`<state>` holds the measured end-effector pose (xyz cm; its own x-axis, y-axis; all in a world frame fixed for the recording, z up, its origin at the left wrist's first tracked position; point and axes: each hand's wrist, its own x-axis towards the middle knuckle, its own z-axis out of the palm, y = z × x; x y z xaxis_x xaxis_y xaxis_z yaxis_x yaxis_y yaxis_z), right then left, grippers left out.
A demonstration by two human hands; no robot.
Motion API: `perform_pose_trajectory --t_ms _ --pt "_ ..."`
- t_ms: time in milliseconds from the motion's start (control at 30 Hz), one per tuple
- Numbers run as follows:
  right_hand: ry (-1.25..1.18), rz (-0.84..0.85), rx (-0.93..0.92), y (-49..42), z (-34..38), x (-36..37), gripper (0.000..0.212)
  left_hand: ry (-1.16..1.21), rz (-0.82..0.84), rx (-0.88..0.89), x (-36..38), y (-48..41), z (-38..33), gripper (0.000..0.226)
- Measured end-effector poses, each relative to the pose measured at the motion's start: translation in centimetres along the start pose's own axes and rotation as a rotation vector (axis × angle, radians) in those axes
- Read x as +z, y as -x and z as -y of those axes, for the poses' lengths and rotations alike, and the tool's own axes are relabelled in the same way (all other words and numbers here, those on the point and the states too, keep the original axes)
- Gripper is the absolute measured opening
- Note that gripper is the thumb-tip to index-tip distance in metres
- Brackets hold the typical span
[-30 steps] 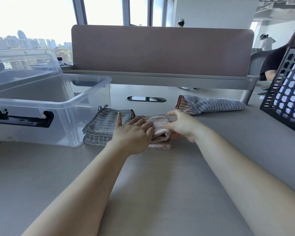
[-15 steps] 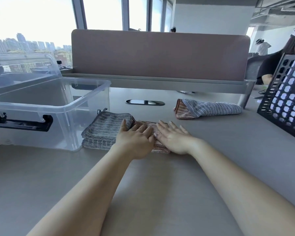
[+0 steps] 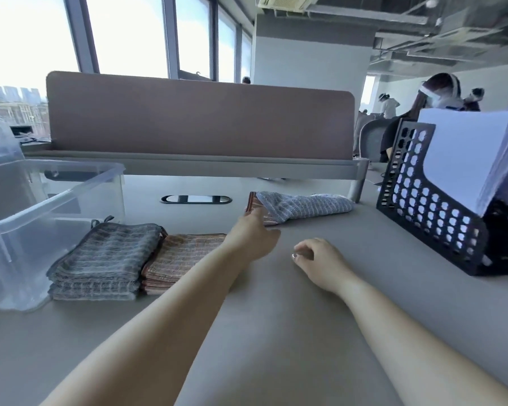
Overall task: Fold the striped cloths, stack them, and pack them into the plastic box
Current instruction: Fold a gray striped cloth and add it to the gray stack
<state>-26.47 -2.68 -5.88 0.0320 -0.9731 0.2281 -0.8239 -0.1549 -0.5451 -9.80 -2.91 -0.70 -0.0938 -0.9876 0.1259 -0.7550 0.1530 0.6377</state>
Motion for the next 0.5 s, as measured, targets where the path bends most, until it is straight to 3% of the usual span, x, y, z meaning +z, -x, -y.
perform_pose_trajectory --t_ms 200,400,500 --pt "-0.065 -0.133 -0.005 -1.9 -1.5 0.4 0.019 0.326 0.029 -0.138 3.1 -7.1 -1.3 0.06" --pt "-0.292 -0.167 0.027 -2.3 -2.2 0.4 0.01 0.515 -0.045 -0.106 4.6 -8.6 -1.1 0.045" --pt "-0.383 -0.202 0.061 -2.3 -2.5 0.2 0.021 0.641 -0.125 -0.028 3.9 -6.7 -1.9 0.031"
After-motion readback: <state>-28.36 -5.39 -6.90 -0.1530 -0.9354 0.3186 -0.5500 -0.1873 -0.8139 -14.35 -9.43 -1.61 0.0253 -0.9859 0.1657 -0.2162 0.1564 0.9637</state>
